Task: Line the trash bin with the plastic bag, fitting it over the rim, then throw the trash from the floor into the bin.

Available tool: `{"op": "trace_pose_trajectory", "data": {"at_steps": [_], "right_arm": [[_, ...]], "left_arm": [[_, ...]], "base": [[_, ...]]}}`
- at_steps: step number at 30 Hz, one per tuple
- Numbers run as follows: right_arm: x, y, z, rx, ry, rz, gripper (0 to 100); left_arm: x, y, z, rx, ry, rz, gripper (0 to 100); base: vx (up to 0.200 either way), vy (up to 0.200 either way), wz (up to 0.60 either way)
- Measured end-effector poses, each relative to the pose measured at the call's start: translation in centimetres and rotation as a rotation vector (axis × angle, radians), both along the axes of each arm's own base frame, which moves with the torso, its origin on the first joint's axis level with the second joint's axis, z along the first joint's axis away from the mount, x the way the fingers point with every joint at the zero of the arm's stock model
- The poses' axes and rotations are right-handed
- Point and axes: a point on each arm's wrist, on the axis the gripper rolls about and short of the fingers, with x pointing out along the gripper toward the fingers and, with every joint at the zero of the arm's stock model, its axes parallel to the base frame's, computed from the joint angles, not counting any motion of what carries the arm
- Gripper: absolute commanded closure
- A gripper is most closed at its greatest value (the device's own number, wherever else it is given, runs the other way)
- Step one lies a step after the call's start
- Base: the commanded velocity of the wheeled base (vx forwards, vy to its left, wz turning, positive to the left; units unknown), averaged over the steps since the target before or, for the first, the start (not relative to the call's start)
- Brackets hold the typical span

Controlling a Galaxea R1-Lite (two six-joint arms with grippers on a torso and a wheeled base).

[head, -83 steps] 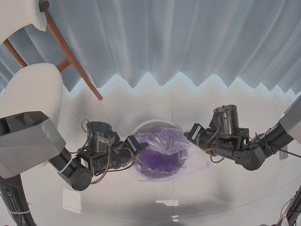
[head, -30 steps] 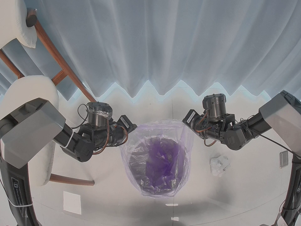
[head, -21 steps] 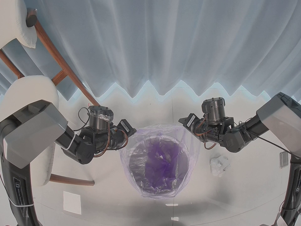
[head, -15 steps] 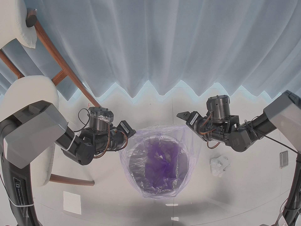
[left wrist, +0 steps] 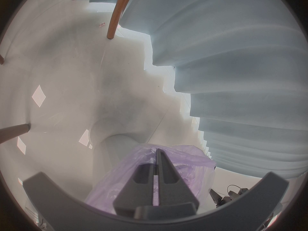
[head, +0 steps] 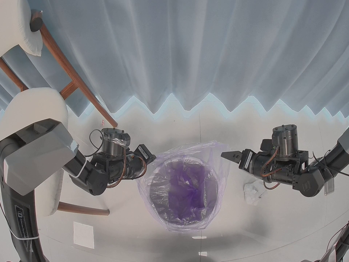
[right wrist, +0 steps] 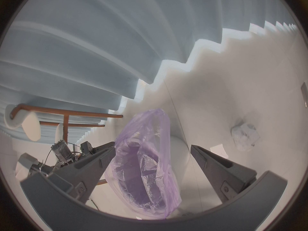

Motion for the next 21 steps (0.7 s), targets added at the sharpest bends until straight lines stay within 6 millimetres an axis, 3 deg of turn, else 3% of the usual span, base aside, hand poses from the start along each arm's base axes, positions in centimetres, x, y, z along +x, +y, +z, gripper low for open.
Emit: {"op": "trace_pose_trajectory", "data": {"at_steps": [11,12,21], "right_arm": [[0.0,0.6,-3.2,-0.054,-0.002,0.048,0],[0.1,0.8,-3.4,-0.055,-0.002,0.052,100],[0.5,0.8,-5.0,-0.067,0.031,0.038,100]], "left_arm": [[-0.1,-0.1,-0.1,0.005,-0.004,-0.006,100],[-0.2,-0.1,-0.1,0.005,-0.003,-0.006,100],[-0.6,0.3,-0.7,0.017,0.022,-0.001,100]], "base": [[0.0,0.0,0.0],[0.0,0.0,0.0],[0.0,0.0,0.0]]}}
